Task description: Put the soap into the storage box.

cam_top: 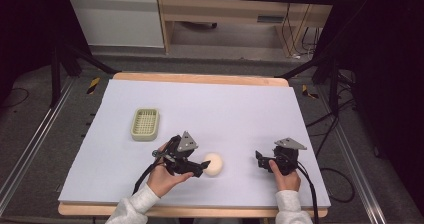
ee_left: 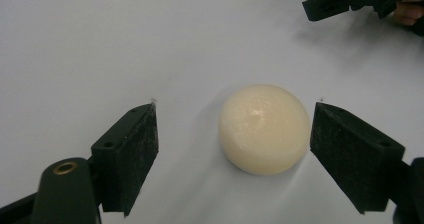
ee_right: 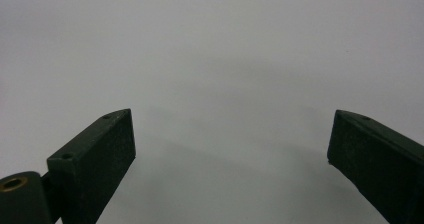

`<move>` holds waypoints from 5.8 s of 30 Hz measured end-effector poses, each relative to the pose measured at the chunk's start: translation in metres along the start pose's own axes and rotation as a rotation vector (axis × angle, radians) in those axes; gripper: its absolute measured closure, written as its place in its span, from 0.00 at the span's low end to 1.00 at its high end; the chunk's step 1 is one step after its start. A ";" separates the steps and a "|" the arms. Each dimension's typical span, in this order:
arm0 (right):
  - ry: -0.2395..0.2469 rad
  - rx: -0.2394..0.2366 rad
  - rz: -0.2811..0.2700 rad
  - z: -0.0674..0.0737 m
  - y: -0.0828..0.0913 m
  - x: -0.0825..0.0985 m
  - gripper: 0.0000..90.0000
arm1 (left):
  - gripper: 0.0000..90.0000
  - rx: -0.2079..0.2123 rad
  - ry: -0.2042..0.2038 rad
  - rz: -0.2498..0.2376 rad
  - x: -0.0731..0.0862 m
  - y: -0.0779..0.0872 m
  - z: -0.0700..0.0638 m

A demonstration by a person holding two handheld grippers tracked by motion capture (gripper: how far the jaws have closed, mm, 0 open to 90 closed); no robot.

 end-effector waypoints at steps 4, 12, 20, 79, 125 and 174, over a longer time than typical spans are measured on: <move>-0.001 0.001 0.000 0.000 0.000 0.000 0.06 | 0.19 0.009 -0.007 0.016 0.001 -0.004 -0.004; 0.004 -0.001 -0.001 -0.001 0.000 0.000 0.06 | 0.18 0.023 -0.014 0.040 0.005 -0.011 -0.009; 0.003 -0.001 0.000 -0.001 0.000 0.000 0.06 | 0.17 0.032 -0.029 0.075 0.010 -0.019 -0.013; 0.001 0.000 -0.001 -0.001 0.000 0.000 0.06 | 0.25 0.030 -0.028 0.163 0.029 -0.061 -0.022; -0.001 -0.004 0.000 -0.001 0.000 0.000 0.06 | 0.27 0.013 0.003 0.125 0.017 -0.035 -0.012; -0.006 -0.008 0.001 -0.001 0.000 0.000 0.06 | 0.27 -0.122 0.090 0.068 0.016 0.034 0.069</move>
Point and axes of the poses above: each handheld gripper's, and its own axes: y roughly backward along the jaws, x roughly out of its underside, z roughly to its left, the point moved 9 cm from there along -y, roughly forward along the jaws, and after that the axes turned 9 degrees about -z, right-handed, at the moved point
